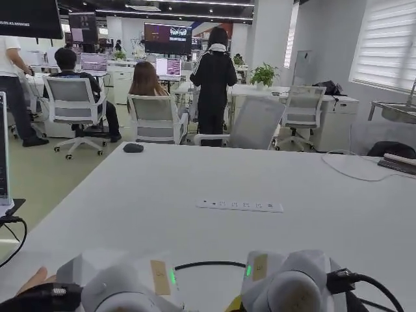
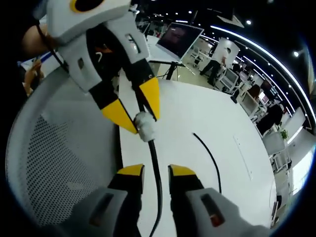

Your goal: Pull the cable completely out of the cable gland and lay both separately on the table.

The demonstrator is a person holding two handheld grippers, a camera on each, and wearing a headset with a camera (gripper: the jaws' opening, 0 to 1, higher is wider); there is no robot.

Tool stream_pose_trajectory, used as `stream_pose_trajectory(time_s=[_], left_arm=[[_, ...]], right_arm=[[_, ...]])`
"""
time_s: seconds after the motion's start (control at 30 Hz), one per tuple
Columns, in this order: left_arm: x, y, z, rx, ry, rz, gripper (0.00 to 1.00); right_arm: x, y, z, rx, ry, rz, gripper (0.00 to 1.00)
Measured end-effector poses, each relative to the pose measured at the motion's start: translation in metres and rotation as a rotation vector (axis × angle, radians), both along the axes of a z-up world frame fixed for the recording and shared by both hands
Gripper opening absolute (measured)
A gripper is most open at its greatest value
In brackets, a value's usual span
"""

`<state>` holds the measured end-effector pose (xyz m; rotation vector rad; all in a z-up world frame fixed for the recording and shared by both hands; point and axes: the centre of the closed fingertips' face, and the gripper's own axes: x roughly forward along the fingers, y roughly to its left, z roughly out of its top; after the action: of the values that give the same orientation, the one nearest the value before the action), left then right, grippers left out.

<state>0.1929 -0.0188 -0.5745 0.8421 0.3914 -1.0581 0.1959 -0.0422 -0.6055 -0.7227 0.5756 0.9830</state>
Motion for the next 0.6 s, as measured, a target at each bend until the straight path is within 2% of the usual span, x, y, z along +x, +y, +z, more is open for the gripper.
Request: stream_pose_trajectory(time_s=[0.2,0.37,0.43,0.6], left_arm=[[0.0,0.002,-0.002,0.002,0.003,0.004,0.16],[0.001,0.001,-0.001,-0.004,0.001,0.002,0.16],[0.003,0.002,-0.001,0.0,0.0,0.003,0.16],[0.008,0.009,0.002,0.0,-0.006,0.02,0.16]], right_arm=[[0.003,0.004,0.007,0.02,-0.02,0.016,0.11],[-0.001,0.005,0.005,0.01,-0.017,0.036,0.04],[0.002,0.002,0.006,-0.008,-0.037,0.031,0.03],[0.005,-0.013,0.005,-0.03,-0.04,0.001,0.03]])
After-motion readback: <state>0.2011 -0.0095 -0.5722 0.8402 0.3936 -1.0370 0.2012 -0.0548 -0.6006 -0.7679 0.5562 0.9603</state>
